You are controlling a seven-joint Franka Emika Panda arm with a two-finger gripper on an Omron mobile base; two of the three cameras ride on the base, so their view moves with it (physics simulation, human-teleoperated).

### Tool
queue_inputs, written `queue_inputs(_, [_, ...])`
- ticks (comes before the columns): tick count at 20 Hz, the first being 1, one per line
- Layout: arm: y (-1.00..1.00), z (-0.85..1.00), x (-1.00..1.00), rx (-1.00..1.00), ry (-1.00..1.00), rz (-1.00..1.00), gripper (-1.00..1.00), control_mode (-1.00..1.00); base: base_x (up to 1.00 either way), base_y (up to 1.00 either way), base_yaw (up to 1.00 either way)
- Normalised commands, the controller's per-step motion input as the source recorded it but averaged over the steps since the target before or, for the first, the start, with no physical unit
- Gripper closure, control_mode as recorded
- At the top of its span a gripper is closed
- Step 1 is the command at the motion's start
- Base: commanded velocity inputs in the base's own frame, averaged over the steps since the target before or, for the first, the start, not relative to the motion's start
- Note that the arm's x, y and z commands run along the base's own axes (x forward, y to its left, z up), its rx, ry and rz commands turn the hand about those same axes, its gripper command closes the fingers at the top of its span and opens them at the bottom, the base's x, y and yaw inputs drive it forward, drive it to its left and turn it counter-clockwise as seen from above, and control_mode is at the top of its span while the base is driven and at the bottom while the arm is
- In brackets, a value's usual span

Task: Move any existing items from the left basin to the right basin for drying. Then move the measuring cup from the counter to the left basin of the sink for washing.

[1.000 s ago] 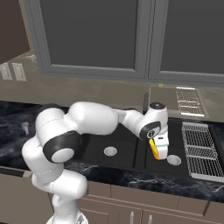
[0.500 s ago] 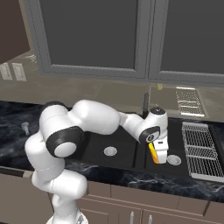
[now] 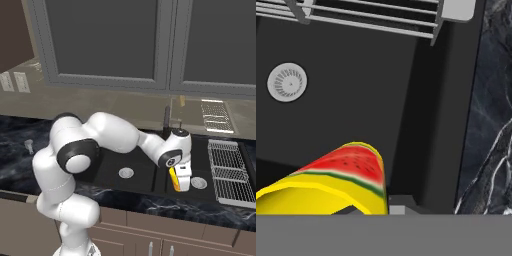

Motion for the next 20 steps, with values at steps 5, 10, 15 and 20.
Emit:
queue_inputs(5, [0.0, -0.17, 0.0, 0.02, 0.0, 0.0, 1.0, -1.0, 0.0, 0.0, 0.0])
queue_inputs(10, [-0.01, -0.03, 0.0, 0.02, 0.0, 0.0, 1.0, -1.0, 0.0, 0.0, 0.0])
queue_inputs(15, [0.0, -0.14, 0.02, 0.0, 0.0, 0.0, 1.0, -1.0, 0.0, 0.0, 0.0])
queue_inputs(20, [0.0, -0.19, 0.1, 0.0, 0.01, 0.01, 1.0, -1.0, 0.0, 0.0, 0.0])
